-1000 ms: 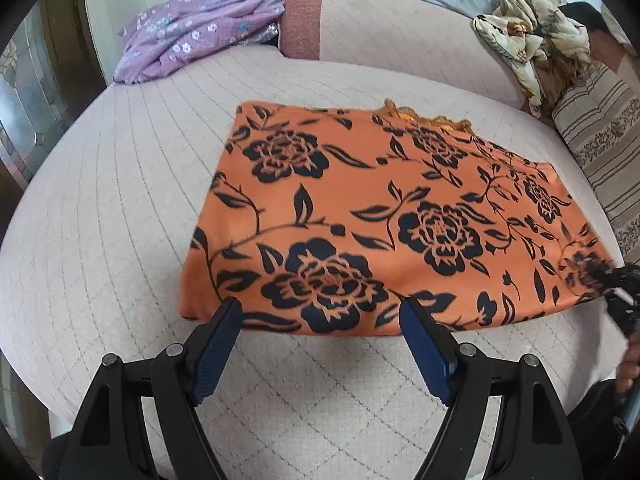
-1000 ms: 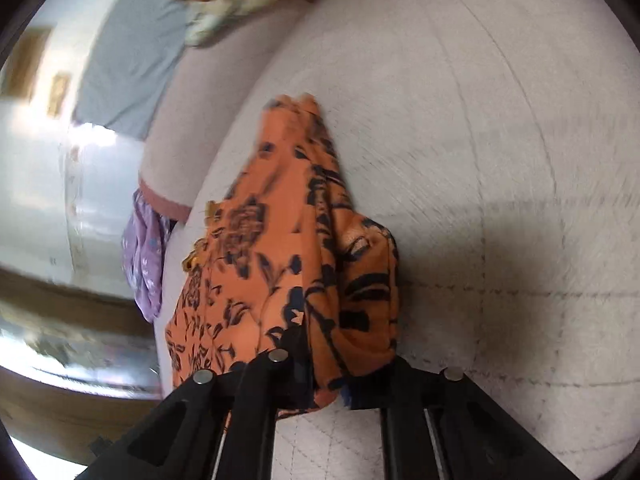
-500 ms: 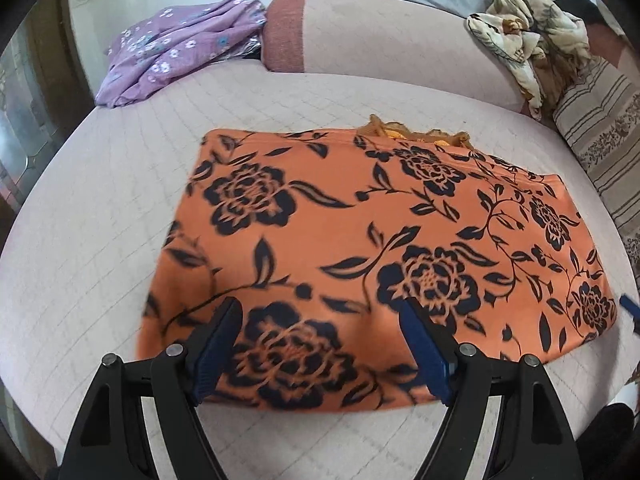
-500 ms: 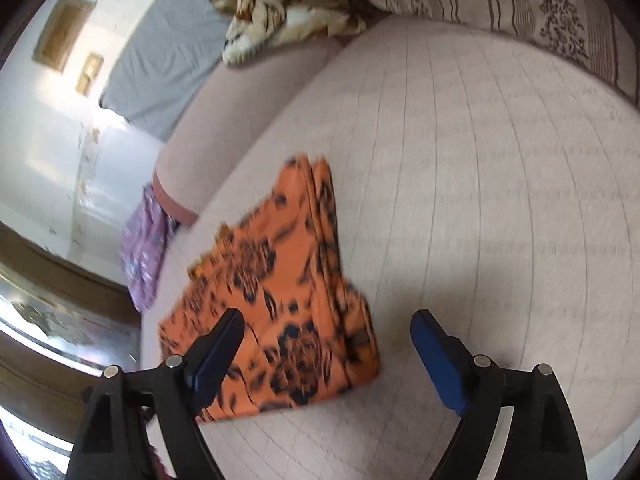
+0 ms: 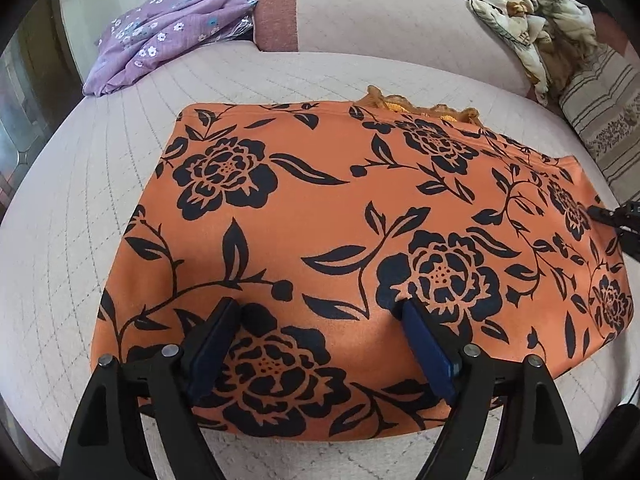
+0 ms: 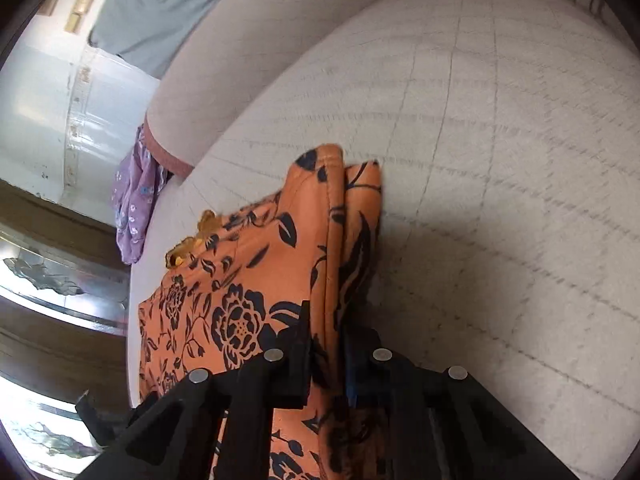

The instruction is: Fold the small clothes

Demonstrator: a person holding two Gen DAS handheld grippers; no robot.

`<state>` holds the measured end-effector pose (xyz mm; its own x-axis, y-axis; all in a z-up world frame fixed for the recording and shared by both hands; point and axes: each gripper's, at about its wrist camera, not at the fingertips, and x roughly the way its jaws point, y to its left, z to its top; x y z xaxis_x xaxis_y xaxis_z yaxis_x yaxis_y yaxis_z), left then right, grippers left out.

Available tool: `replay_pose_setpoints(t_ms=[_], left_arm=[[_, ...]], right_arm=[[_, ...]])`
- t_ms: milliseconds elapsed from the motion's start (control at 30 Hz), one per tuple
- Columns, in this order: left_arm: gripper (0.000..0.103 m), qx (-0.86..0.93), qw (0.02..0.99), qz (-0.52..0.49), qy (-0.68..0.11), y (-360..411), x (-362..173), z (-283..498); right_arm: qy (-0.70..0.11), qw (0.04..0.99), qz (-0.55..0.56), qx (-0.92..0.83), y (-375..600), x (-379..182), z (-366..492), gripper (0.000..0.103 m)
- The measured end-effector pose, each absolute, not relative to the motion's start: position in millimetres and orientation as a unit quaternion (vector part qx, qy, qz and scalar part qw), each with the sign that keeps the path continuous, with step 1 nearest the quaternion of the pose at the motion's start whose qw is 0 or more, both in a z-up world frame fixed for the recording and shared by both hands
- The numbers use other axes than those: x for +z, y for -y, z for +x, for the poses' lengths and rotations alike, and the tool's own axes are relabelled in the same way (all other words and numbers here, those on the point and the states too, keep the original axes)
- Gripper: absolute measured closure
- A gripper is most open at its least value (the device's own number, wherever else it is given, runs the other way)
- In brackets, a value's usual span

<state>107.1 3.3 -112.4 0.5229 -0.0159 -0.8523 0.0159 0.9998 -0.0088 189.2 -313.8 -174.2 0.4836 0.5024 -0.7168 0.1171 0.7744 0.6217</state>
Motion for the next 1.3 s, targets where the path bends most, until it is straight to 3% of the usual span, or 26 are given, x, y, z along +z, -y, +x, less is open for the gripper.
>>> replay_pose_setpoints(t_ms=[133,233,533,567,633,767,833,933,1100,1200,1233,1300], left_arm=[[0.017,-0.011,0.872,0.01,-0.489,-2,-112,107],[0.017,-0.017,0.87,0.006,-0.492,-4,-112,108],[0.014,-0.016,0.874,0.015,-0.485,-2,-114,105],[0.014,-0.019,0.874,0.015,-0.486,-2,-114,105],[0.014,-0.022,0.874,0.014,-0.486,-3,-114,105],[0.013,-0.022,0.875,0.016,-0.483,-3,-115,106],[0.013,-0.023,0.876,0.014,-0.482,-3,-115,105],[0.012,-0.025,0.876,0.017,-0.482,-3,-115,105],[0.011,-0.023,0.875,0.015,-0.483,-3,-115,106],[0.011,-0.025,0.875,0.016,-0.483,-2,-115,106],[0.011,-0.029,0.874,0.016,-0.485,-3,-115,107],[0.011,-0.032,0.873,0.015,-0.486,-4,-115,106]], right_arm=[[-0.499,0.805,0.31,0.084,316,-188,189,0.089],[-0.474,0.809,0.34,0.071,323,-181,182,0.077],[-0.486,0.781,0.378,0.102,334,-187,209,0.074],[-0.485,0.78,0.382,0.104,333,-190,213,0.075],[-0.482,0.794,0.359,0.09,334,-185,214,0.09],[-0.484,0.788,0.375,0.064,343,-187,210,0.09],[-0.469,0.805,0.362,0.031,344,-175,204,0.079],[-0.437,0.828,0.351,-0.015,344,-153,199,0.078],[-0.416,0.835,0.346,0.096,313,-132,218,0.078],[-0.48,0.789,0.365,0.114,305,-173,245,0.076],[-0.478,0.782,0.388,0.095,317,-186,246,0.081],[-0.436,0.764,0.469,0.079,341,-194,234,0.081]])
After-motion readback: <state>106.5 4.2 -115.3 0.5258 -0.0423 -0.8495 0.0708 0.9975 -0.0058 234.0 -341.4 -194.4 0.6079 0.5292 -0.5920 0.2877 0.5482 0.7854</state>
